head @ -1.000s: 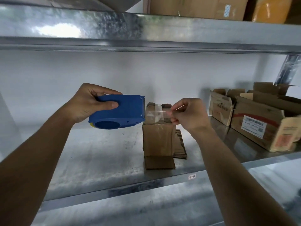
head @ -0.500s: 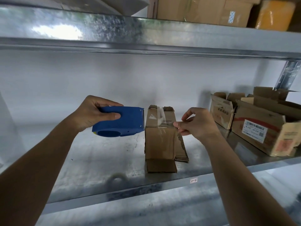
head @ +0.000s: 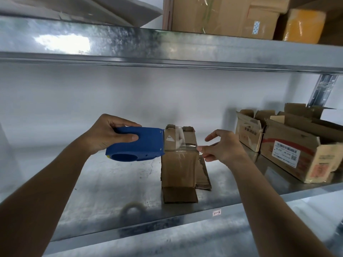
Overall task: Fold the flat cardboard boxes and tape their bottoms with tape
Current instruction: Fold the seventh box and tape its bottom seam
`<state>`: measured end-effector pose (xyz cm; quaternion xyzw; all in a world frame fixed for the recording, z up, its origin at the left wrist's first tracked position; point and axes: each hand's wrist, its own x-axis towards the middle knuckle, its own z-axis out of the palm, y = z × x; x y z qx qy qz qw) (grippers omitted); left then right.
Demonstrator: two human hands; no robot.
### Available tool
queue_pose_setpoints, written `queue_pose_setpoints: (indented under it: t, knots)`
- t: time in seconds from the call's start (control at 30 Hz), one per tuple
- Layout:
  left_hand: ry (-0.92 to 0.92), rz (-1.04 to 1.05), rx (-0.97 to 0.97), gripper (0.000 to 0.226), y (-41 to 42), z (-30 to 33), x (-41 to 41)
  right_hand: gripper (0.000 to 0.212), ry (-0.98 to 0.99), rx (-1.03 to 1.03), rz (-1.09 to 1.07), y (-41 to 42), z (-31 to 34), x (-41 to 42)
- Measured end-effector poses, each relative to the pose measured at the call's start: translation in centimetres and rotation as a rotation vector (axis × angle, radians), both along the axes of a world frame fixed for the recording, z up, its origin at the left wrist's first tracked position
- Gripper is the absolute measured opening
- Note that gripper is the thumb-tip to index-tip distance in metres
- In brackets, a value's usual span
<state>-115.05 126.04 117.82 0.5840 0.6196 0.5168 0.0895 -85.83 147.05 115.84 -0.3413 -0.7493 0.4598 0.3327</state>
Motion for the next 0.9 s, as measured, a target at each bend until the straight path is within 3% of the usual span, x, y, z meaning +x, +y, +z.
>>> queue_pose_setpoints:
  t: [0.3, 0.5, 0.63, 0.77, 0.8, 0.9]
  knots:
    - [-0.025, 0.022, -0.016, 0.034, 0.8, -1.0, -0.2, 0.052, 0.181, -0.378, 0.132, 0.8, -3.1, 0.0]
    - [-0.035, 0.018, -0.003, 0.034, 1.0, -1.2, 0.0, 0.068, 0.178, -0.294, 0.016, 1.1, -4.6, -0.6]
    - [-0.051, 0.007, -0.004, 0.043, 0.9, -1.3, -0.3, 0.051, 0.008, -0.296, 0.059, 0.9, -5.3, -0.2]
    - [-0.085, -0.017, 0.005, 0.064, 0.9, -1.4, -0.2, 0.017, 0.257, -0.018, -0.013, 1.1, -6.1, -1.5]
    - [-0.092, -0.02, 0.009, 0.059, 0.9, -1.5, -0.2, 0.008, 0.34, 0.063, -0.044, 1.2, -6.1, -1.9]
    - [-0.088, -0.01, 0.01, 0.04, 1.2, -1.4, 0.4, 0.011, 0.467, 0.283, -0.055, 0.7, -5.3, -2.6]
